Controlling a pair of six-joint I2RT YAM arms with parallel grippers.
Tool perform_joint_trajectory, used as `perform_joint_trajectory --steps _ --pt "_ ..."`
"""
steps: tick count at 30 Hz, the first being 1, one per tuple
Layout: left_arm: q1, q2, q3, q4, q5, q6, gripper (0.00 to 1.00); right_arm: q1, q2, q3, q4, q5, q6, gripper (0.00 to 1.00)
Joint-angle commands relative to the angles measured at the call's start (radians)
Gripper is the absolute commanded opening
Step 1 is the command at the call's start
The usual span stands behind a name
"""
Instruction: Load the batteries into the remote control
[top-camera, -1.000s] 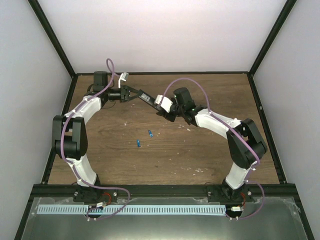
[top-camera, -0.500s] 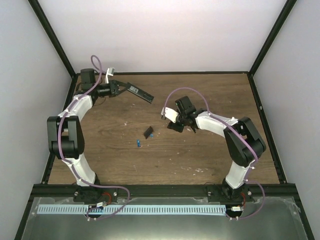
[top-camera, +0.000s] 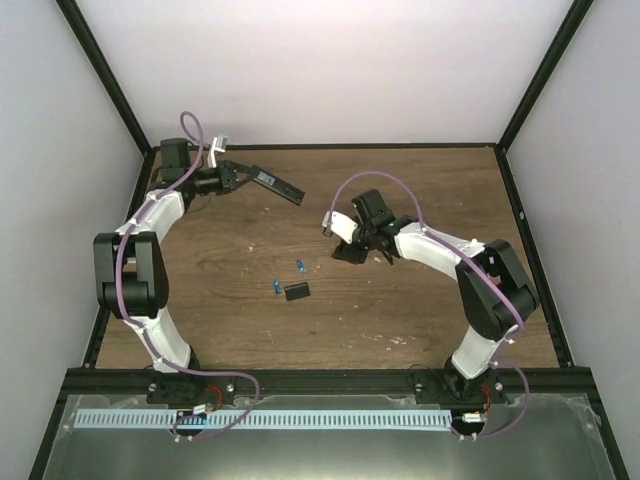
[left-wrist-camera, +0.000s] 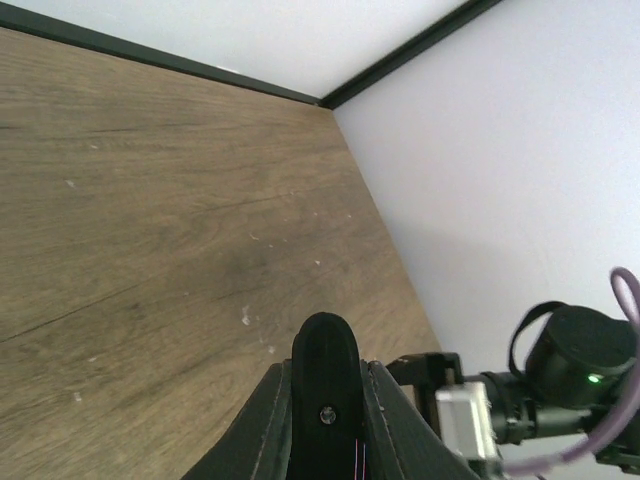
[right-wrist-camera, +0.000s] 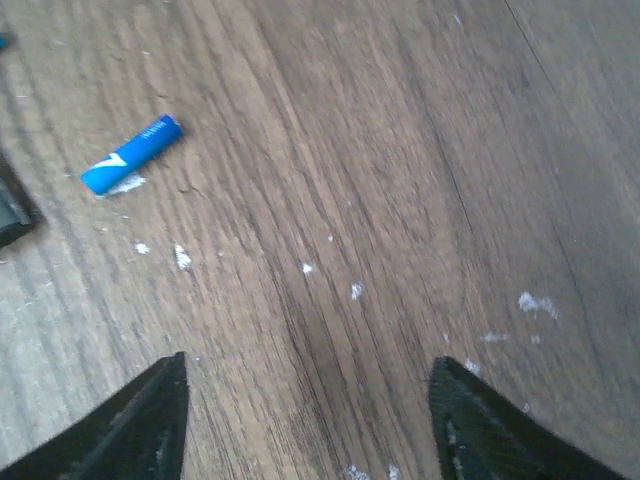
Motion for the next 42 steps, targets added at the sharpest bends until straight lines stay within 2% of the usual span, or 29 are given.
perform_joint_trajectory --steps 1,4,8,15,31,42 --pt "0.036 -0.034 -0.034 0.036 -0.048 -0.018 0.0 0.044 -0.038 0.055 -0.04 -0.097 0.025 0.67" --pt "0.05 -0.047 -0.06 0.084 -0.058 -0.054 0.0 0.093 -0.015 0.075 -0.063 -0.157 0.039 0.77" --pt "0.053 -0.061 -0.071 0.08 -0.075 -0.049 0.0 0.129 0.034 0.124 -0.126 -0.234 0.049 0.81" --pt "0.053 -0.071 -0.092 0.08 -0.082 -0.052 0.0 0.154 0.067 0.145 -0.143 -0.299 0.018 0.8" --pt "0.053 -0.106 -0.134 0.084 -0.096 -0.047 0.0 0.249 0.18 0.165 -0.159 -0.278 0.007 0.76" --pt "0.053 -0.113 -0.147 0.089 -0.08 -0.046 0.0 0.257 0.238 0.205 -0.182 -0.247 -0.011 0.77"
